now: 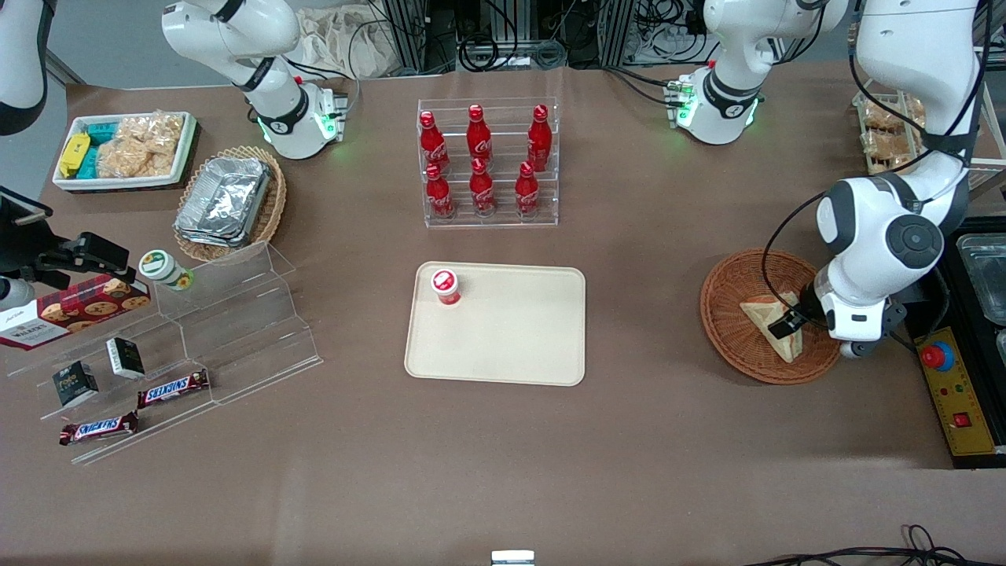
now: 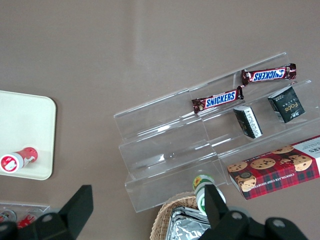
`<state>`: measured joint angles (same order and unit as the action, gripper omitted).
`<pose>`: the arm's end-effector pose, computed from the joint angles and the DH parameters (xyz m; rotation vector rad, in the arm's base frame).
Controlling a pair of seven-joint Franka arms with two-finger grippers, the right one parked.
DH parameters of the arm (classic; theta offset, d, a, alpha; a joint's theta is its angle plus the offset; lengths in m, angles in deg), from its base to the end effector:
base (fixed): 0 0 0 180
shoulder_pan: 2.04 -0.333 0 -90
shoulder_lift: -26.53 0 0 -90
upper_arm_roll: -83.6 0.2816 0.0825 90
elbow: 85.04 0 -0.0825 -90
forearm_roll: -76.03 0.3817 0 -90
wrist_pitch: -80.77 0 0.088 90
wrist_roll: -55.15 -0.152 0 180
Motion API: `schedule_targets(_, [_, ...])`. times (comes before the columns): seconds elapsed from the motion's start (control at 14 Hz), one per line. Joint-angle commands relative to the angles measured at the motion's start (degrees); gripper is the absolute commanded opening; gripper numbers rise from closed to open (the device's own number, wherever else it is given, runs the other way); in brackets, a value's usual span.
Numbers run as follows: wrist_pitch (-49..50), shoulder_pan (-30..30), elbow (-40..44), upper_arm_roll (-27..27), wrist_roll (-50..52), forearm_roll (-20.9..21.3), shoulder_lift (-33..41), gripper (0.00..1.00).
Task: Place sandwich from basket to tray
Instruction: 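Lower the left gripper onto the wrapped sandwich in the basket and grasp it, then lift the sandwich and carry it with the left gripper over the cream tray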
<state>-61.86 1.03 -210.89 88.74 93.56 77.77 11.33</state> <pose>0.5494 0.0222 0.1892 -2.9321 -1.0358 -0.0624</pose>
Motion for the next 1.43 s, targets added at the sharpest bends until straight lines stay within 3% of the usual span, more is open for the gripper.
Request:
schedule_targets(0.0, [-1.5, -0.3, -0.5, -0.4, 1.3, -0.2, -0.5, 1.00])
schedule_targets(0.14, [-2.2, -0.3, -0.4, -0.3, 1.4, -0.2, -2.4, 0.96])
schedule_targets(0.21, [-2.2, -0.3, -0.4, -0.3, 1.3, 0.0, -2.7, 0.73])
schedule_targets(0.29, [-2.1, -0.2, -0.4, -0.4, 1.3, 0.1, -2.7, 0.37])
schedule_targets(0.43, [-1.9, -0.2, -0.2, -0.5, 1.3, 0.0, -2.6, 0.00])
schedule_targets(0.64, [0.8, 0.0, 0.9, -0.7, 0.4, 0.4, -0.5, 0.00])
schedule_targets(0.79, [9.2, 0.4, 4.4, -0.9, -0.5, 0.6, 1.8, 0.00])
schedule_targets(1.14, [34.1, 0.5, 24.8, -1.5, -19.4, 0.7, 1.8, 0.00])
schedule_targets(1.36, [43.0, 2.9, 35.4, -4.9, -26.1, 0.5, 0.4, 0.00])
